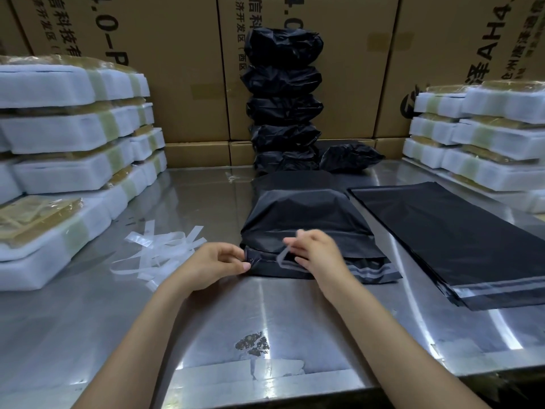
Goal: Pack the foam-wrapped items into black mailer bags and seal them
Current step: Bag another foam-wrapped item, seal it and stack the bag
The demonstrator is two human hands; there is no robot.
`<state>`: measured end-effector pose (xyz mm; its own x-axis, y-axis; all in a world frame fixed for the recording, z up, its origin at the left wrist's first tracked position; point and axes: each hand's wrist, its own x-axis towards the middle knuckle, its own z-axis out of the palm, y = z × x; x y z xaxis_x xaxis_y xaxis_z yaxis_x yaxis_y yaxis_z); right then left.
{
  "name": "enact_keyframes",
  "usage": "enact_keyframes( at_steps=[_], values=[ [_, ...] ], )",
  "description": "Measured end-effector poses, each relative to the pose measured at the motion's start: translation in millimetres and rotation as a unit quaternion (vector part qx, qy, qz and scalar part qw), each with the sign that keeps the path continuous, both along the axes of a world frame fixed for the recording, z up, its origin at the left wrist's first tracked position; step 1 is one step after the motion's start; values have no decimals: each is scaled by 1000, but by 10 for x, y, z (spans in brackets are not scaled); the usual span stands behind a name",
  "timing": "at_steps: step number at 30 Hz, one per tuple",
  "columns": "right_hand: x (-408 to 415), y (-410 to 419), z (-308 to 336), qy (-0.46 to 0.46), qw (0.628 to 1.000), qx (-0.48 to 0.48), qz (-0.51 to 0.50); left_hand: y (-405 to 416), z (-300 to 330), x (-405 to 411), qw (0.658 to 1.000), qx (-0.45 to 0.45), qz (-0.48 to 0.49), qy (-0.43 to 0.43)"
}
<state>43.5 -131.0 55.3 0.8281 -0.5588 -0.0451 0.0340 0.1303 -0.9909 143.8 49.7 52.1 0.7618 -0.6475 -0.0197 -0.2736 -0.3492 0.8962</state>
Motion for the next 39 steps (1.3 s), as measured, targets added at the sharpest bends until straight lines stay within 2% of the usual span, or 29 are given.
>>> enact_keyframes(
  at_steps=[1, 2, 3, 4, 6, 8, 9, 11, 13, 14, 16, 18, 19, 20, 21, 22, 24, 29, 32, 36, 39],
  values=[
    [-40, -96, 14, -20, 994, 111, -6, 4, 11, -14, 1000, 8, -6, -2],
    [-80, -199, 12, -30, 983, 180, -21, 7, 23, -24, 1000, 14, -9, -3],
    [-120, -296, 11, -27, 980, 195, -35, 11, 30, -26, 1000, 18, -10, -5],
    [-165, -387, 0, -8, 987, 153, -50, 9, 34, -26, 1000, 22, -10, -7],
    [-273, -494, -30, 80, 993, -62, -63, 22, 35, -23, 1000, 25, -8, -10],
    [-427, -566, -63, 159, 942, -285, -70, 21, 29, -19, 999, 30, -12, -13],
    [-501, -590, -73, 187, 911, -360, -71, 19, 23, -17, 999, 34, -14, -16],
    [-638, -593, -62, 238, 855, -456, -65, 10, 21, -15, 999, 40, -15, -22],
    [-713, -603, -50, 271, 817, -505, -62, 7, 24, -11, 999, 43, -14, -25],
    [-735, -614, -46, 280, 809, -513, -59, 8, 22, -9, 999, 44, -14, -27],
    [-760, -662, -44, 267, 822, -501, -31, 9, 14, -4, 999, 44, -11, -30],
    [-778, -750, -33, 220, 877, -426, -7, 6, 1, 0, 999, 43, -5, -33],
    [-785, -773, -13, 179, 922, -344, -10, 3, -9, 4, 999, 42, -1, -34],
    [-775, -789, 5, 129, 964, -231, -28, -1, -19, 5, 999, 41, 0, -35],
    [-755, -814, 21, 83, 990, -105, -47, -4, -25, 5, 999, 40, 0, -35],
    [-727, -854, 37, 41, 998, 10, -56, -6, -29, 4, 998, 40, -2, -38],
    [-731, -950, 61, -25, 987, 138, -82, -12, -35, -1, 998, 44, -4, -45],
    [-930, -1181, -14, -120, 941, 259, -179, -29, -51, -38, 997, 40, 2, -63],
    [-1035, -1278, -52, -158, 913, 341, -160, -32, -60, -64, 996, 39, 14, -77],
    [-1124, -1347, -87, -250, 840, 470, -106, -15, -60, -95, 996, 29, 13, -82],
    [-1139, -1322, -84, -268, 834, 476, -77, 45, -17, -128, 998, 36, 2, -53]
  ],
)
